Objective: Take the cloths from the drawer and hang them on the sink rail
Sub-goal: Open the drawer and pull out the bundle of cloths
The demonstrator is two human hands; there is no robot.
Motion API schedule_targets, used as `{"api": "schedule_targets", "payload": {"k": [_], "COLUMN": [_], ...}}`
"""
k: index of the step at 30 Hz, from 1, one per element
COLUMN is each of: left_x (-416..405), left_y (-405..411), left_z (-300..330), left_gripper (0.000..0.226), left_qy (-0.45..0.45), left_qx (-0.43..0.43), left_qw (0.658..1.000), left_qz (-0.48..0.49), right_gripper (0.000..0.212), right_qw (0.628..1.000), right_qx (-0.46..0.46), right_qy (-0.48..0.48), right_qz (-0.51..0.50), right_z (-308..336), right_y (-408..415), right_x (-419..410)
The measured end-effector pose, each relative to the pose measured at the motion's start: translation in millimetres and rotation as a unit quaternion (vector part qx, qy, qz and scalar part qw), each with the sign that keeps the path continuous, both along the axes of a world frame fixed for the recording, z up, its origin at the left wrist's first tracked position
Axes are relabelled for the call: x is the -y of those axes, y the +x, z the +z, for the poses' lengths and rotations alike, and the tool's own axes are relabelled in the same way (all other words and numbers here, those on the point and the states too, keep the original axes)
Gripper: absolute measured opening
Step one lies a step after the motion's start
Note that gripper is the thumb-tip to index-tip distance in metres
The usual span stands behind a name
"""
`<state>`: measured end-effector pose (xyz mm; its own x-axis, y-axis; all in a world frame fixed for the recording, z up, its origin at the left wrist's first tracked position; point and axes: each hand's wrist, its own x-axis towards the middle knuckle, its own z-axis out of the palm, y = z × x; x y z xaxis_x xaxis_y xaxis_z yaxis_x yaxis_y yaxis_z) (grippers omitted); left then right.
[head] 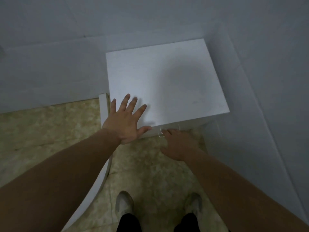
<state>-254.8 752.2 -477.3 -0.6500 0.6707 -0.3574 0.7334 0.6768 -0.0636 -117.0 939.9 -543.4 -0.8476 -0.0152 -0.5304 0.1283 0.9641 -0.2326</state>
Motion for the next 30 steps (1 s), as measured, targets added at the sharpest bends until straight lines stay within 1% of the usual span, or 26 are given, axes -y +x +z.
{"api": "schedule_targets", "payload": {"k": [3,6,9,12,14,16,19,24,27,30], "left_x": [-2.9,-5.6,-8.9,-13.2,-13.0,-11.3,-9.6,-12.0,-10.8,-11.7], "left_y": [-7.7,-14.0,-15.4,-12.4,-12.1,-13.3,-13.0,-12.9,-13.5,-13.4], "left_z": [-41.4,-76.3,-107.7,-127.4,-131.2,-130.8,-130.2,-130.7,-130.6,-129.7], "left_gripper": [0.083,0.082,0.083,0.082,0.081,0.081,0.081,0.079,0.079,0.079], "left_qy": [0.020,0.037,0.040,0.069,0.086,0.097,0.099,0.096,0.089,0.086], "left_qx": [-0.014,-0.011,-0.004,-0.019,-0.033,-0.037,-0.040,-0.043,-0.039,-0.034], "left_qw": [1.000,0.999,0.999,0.997,0.995,0.994,0.994,0.994,0.995,0.995], "left_qz": [-0.007,0.004,0.015,0.029,0.030,0.027,0.030,0.033,0.033,0.030], "right_gripper": [0.075,0.074,0.072,0.076,0.078,0.080,0.082,0.082,0.078,0.076], "right_qw": [1.000,0.999,0.999,0.998,0.997,0.996,0.995,0.994,0.994,0.996], "right_qx": [-0.014,-0.014,-0.024,-0.008,0.002,-0.011,-0.042,-0.051,-0.052,-0.038], "right_qy": [0.020,0.034,0.042,0.055,0.072,0.089,0.092,0.091,0.088,0.079], "right_qz": [0.000,-0.003,-0.007,0.007,0.017,0.006,-0.012,-0.017,-0.026,-0.012], "right_z": [-41.1,-78.0,-106.8,-129.2,-138.3,-142.5,-144.8,-145.2,-144.4,-143.8], "right_y": [-6.8,-13.0,-19.5,-22.2,-23.2,-21.1,-16.4,-8.8,13.9,46.3], "right_x": [3.3,-2.9,-10.6,-13.0,-9.6,-2.8,3.5,3.2,11.6,13.7]}}
